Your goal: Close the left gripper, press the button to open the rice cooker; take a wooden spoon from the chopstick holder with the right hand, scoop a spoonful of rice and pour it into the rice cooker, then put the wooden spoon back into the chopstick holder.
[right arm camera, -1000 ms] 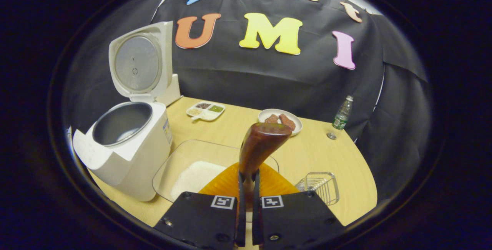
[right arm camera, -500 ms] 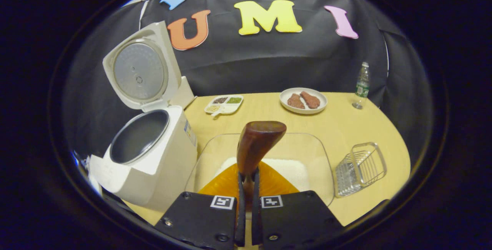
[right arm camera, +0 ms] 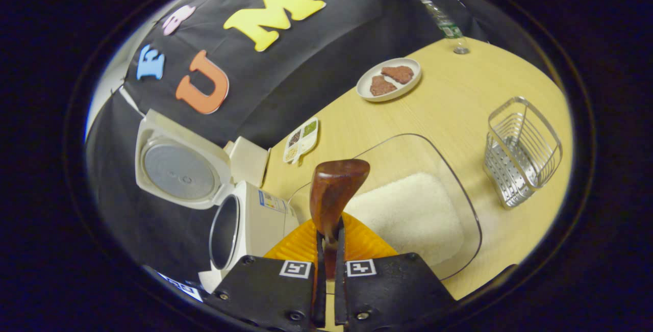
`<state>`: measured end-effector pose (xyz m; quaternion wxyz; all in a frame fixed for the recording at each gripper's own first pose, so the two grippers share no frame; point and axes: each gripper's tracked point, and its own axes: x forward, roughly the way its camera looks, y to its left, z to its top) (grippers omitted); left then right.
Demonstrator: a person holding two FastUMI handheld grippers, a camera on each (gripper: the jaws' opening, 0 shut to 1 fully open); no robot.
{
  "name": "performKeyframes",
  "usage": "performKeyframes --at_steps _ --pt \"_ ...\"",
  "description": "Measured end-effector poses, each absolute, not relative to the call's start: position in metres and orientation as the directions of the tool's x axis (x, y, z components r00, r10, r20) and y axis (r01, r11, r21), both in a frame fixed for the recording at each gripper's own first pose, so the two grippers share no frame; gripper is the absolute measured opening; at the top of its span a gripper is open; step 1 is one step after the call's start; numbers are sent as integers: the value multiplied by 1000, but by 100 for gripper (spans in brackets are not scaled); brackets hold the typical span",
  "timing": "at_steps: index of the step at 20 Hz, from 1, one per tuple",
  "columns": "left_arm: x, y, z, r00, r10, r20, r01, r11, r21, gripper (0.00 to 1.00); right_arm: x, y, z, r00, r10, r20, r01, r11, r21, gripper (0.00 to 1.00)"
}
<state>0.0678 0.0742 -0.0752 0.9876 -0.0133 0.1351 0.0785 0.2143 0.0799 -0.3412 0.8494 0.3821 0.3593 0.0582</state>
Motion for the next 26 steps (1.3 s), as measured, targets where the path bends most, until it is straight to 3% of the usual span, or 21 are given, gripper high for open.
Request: performKeyframes --at_steps 4,11,19,26 --pt "69 66 -77 948 145 -282 -151 989 1 94 216 63 -341 749 401 -528 250 567 785 12" --pt "75 43 -67 961 120 -251 -127 992 -11 94 215 27 -306 792 400 -461 236 495 836 10" --pt "64 49 -68 965 138 -224 -139 990 9 94 221 30 -226 819 456 -349 110 472 875 11" --pt "40 73 -62 968 171 -184 -174 985 2 94 244 101 -161 807 524 -272 6 453 892 11"
